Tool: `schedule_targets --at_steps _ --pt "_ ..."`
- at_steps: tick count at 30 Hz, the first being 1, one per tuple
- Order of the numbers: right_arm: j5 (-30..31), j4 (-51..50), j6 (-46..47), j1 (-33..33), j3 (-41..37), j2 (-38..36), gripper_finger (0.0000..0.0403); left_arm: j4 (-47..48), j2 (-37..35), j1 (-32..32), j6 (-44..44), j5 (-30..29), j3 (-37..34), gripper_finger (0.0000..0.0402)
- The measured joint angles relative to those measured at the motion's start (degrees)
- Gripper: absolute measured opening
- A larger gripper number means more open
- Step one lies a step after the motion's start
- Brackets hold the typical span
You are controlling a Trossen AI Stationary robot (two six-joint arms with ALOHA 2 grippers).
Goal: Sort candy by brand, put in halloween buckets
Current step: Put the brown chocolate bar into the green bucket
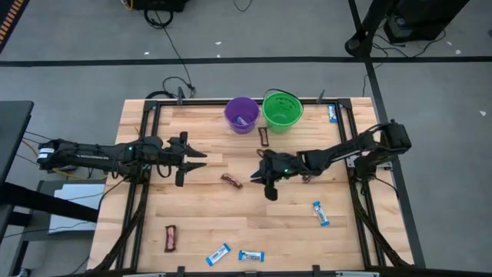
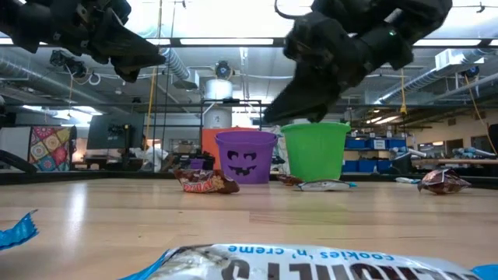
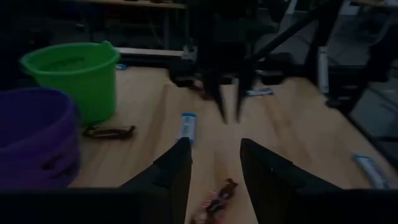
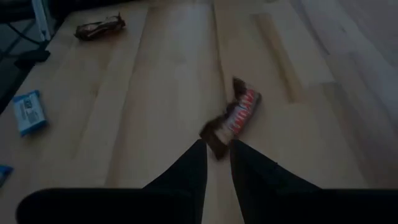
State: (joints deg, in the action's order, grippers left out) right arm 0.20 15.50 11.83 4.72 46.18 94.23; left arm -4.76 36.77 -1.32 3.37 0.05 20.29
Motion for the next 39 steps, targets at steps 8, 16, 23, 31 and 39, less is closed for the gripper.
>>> schedule_targets --at_steps 8,16,23,31,39 --pt "-1.35 -0.07 -2.84 0.40 7.43 10.45 0.0084 -0.06 0.02 0.00 0.38 -1.39 0.00 0.0142" --pt "-4.63 8.51 -2.64 0.01 8.39 16.93 0.0086 0.53 0.02 0.00 1.75 -0.53 0.00 0.0142" --pt "-5.19 8.48 -4.47 -1.99 8.43 17.23 0.0140 0.47 0.02 0.00 1.82 0.09 0.00 0.0142" --pt "-5.35 8.47 -4.95 -3.49 8.43 17.23 0.0219 0.44 0.02 0.00 1.82 0.10 0.00 0.0142" --pt "4.97 7.01 -5.25 -0.42 8.41 17.27 0.0234 0.42 0.02 0.00 1.84 0.11 0.00 0.0142"
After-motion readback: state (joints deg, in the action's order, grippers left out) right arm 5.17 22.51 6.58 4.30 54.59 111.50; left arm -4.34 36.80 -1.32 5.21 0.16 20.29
